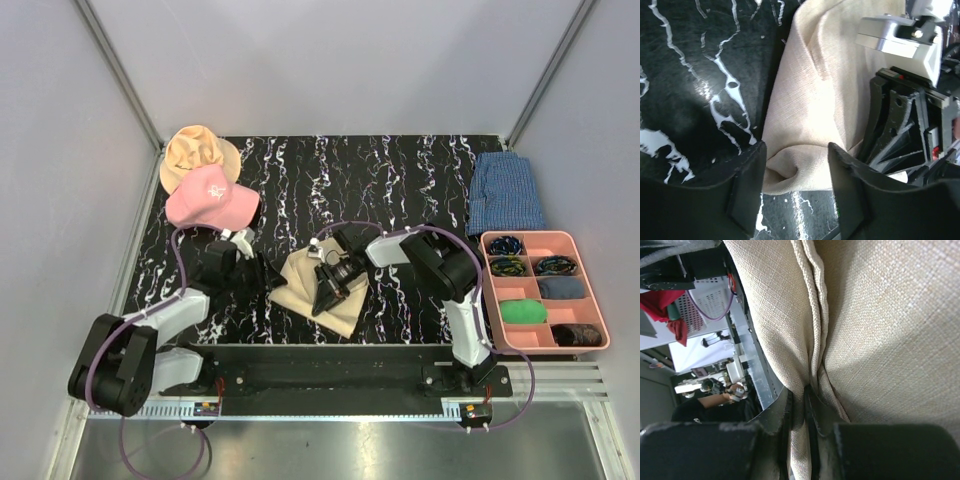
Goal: Fold the napkin, place the utensils inside, and roll it up
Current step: Roll the napkin with the utensil
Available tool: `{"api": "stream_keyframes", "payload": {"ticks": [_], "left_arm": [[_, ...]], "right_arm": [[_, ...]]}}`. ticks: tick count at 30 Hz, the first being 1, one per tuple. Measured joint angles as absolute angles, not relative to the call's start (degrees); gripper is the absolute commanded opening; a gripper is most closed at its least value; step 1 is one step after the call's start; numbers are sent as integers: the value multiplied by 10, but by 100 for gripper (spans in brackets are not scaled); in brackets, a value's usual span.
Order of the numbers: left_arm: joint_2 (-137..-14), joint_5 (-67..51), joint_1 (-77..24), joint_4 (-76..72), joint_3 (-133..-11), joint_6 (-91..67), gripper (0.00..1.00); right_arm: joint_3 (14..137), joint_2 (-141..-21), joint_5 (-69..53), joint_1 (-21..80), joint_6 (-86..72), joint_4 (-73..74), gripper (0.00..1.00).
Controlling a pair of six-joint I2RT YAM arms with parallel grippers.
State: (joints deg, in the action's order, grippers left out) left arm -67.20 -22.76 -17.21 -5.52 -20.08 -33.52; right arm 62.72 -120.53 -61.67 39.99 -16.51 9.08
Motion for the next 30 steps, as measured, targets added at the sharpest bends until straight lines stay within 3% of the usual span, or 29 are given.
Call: {"api": "stream_keyframes", "payload": {"ticks": [3,4,5,8,10,17,23,30], "left_arm": [[-686,-237,-175,-74,-201,-342,33],[-691,-240,-176,-79,-201,-343,19],[-696,-241,-177,-82,-201,-345,13],[-706,-240,-177,-83,-201,-346,0],[-710,-236,-178,-79,-201,-346,0],[-728,-218,-179,-30,-228,-345,0],[-745,-206,-179,-9,-242,-345,0],[-773,-206,-179,-3,-264,-347,0]], "right_arm": [[631,-1212,-627,397,-168,93,5],[632,-1213,-628,396,-168,93,6],[632,-1213,-628,395,-168,93,7],[632,-1213,-627,392,-168,93,17],[632,-1213,-626,389,-169,94,28],[637,-1182,-583,384,-168,123,52],[649,-1116,-489,379,-149,166,65],[644,-986,-337,403,-95,183,68]]}}
